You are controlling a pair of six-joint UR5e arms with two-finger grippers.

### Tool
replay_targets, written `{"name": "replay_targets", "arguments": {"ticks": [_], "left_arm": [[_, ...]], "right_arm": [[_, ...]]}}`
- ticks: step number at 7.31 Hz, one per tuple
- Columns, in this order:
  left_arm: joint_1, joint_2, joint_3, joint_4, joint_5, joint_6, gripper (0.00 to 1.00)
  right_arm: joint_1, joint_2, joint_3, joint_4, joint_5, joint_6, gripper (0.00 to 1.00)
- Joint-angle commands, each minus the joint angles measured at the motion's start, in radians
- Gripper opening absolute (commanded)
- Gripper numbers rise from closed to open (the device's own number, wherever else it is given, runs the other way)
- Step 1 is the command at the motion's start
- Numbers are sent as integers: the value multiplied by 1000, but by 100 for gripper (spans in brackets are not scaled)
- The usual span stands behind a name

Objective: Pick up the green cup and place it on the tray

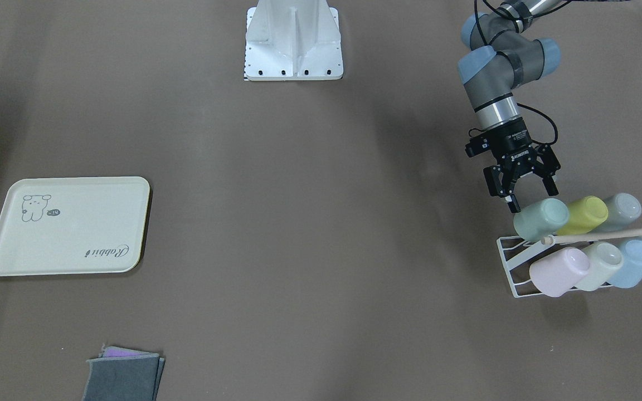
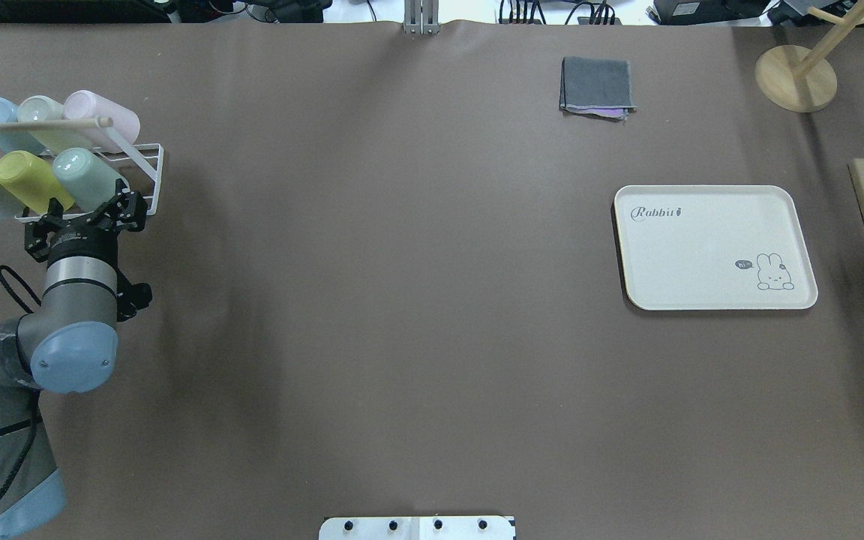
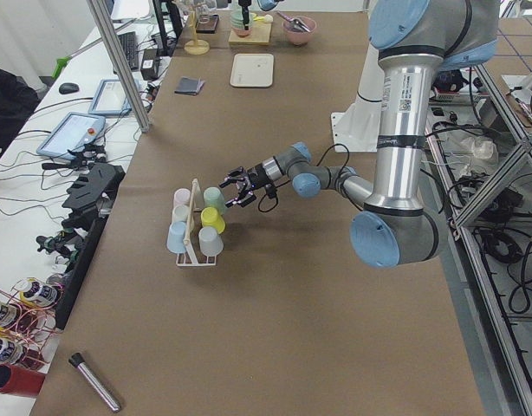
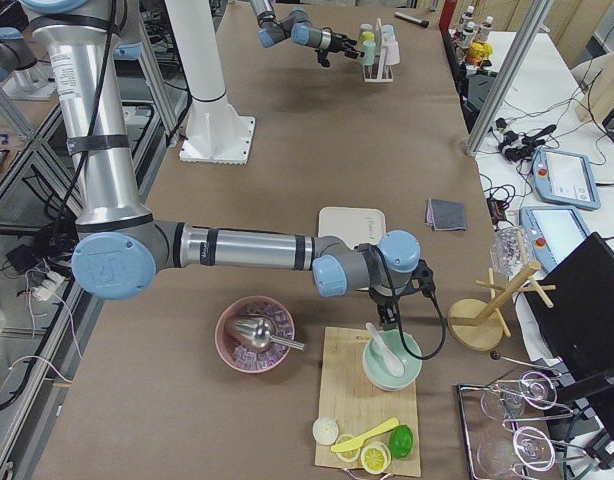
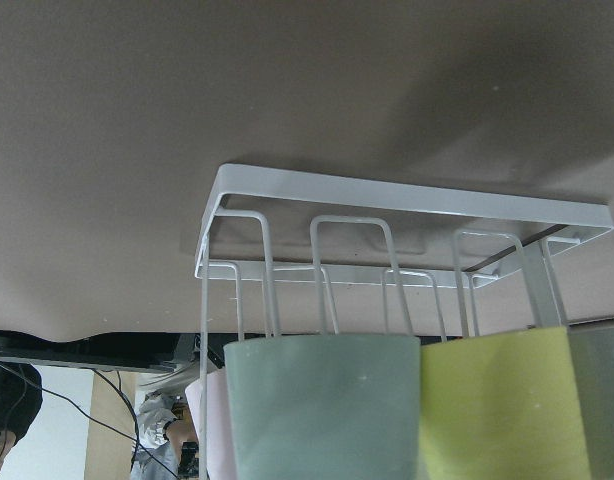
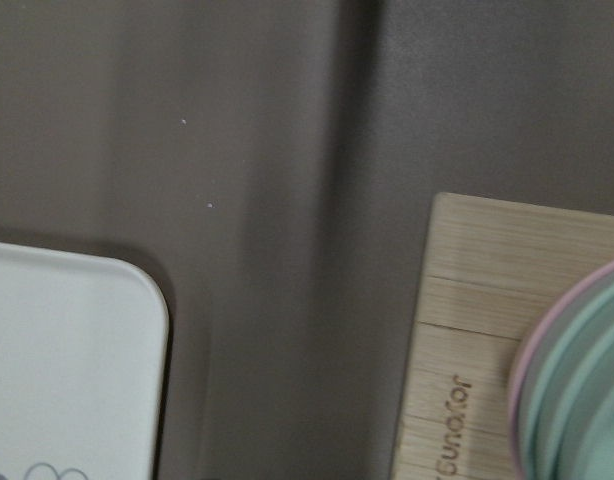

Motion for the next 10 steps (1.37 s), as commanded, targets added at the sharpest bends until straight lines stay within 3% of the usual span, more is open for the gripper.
{"name": "replay_targets", "arguments": {"ticks": [1,3,5,8,10], "left_arm": [[-19,-21,59,-42,3,1,98],[-28,-52,82,-44,31,1,98],[-42,-55,98,-55,31,1,98],[-51,-58,142,-99,29,3,98],[-51,-73,168,-99,31,3,98]], "right_arm": [[-58,53,-4,19,26,164,93],[-125,67,-75,134,18,202,94],[-159,67,-81,157,4,256,92],[-195,79,-101,160,-16,268,79],[-205,82,-109,162,-20,268,62]]}}
